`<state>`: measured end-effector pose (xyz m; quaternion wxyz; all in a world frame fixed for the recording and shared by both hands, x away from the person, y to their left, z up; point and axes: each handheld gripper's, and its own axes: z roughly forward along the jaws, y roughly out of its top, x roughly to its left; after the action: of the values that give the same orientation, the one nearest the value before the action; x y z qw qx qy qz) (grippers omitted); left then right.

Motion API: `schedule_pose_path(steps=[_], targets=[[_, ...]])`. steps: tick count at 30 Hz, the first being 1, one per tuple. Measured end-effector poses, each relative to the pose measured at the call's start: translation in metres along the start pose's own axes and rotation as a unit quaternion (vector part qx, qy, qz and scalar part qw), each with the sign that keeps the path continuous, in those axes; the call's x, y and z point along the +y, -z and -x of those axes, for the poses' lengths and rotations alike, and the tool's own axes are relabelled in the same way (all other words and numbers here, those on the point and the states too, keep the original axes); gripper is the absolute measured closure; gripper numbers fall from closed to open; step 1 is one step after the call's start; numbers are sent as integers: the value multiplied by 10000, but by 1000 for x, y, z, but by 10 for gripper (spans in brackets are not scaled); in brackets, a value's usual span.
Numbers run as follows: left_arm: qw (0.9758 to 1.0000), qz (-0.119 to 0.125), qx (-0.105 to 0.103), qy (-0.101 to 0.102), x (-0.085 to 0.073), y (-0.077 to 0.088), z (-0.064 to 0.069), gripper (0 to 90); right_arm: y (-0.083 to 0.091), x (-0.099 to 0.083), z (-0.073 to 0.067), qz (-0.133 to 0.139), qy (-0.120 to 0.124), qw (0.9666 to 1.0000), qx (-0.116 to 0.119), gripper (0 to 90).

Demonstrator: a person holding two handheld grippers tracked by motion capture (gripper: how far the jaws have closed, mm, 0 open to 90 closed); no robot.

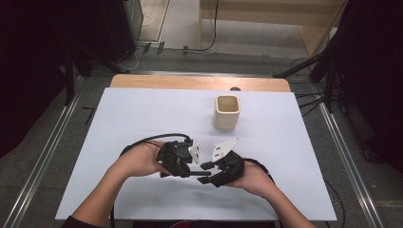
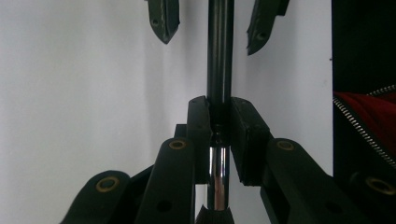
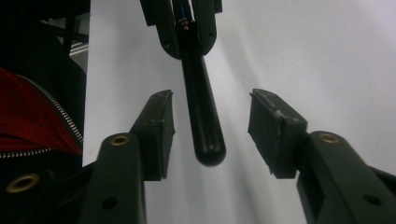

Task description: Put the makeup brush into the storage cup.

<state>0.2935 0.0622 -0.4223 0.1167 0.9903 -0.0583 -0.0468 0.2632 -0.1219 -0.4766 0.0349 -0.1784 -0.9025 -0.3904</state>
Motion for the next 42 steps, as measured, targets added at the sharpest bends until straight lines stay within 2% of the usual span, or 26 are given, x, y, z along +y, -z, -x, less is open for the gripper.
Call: schedule_pose_path(steps=[3, 5, 13, 18, 19, 24, 31, 32, 34, 36, 37, 42], targets=[[10000, 13, -25, 17, 0, -2, 0, 791, -1, 1, 1, 54, 27, 10000, 11, 583], [10000, 33, -51, 71, 0, -3, 1, 791, -1, 2, 1, 41, -43, 10000, 39, 628], [10000, 49, -43, 42, 3, -4, 1, 791, -6, 3, 0, -22, 18, 9997, 228, 715], [9999, 74, -56, 37, 4, -4, 1, 791, -8, 4, 0, -20, 17, 9996, 273, 750], [9999, 71, -83, 123, 3, -4, 2, 791, -8, 4, 0, -28, 33, 9996, 274, 758], [9999, 32, -71, 72, 4, -6, 2, 791, -9, 4, -1, -50, 90, 9994, 316, 780], [9999, 95, -80, 11, 3, -6, 1, 780, -10, 4, 0, -56, 220, 9990, 383, 798], [9999, 125, -43, 27, 2, -5, 1, 772, -9, 4, 0, -50, 222, 9990, 373, 799], [9996, 274, -9, 70, 1, -3, 1, 696, -8, 3, 0, -28, 198, 9991, 366, 799], [9991, 414, 115, 53, -1, 1, 2, 592, -8, 3, 1, -39, 199, 9991, 374, 800], [9988, 465, 116, 121, -2, 2, 2, 559, -7, 3, 1, -43, 199, 9991, 376, 800], [9957, 814, -134, 429, -10, 6, -4, 467, -4, 2, 1, 1, 173, 9992, 351, 799]])
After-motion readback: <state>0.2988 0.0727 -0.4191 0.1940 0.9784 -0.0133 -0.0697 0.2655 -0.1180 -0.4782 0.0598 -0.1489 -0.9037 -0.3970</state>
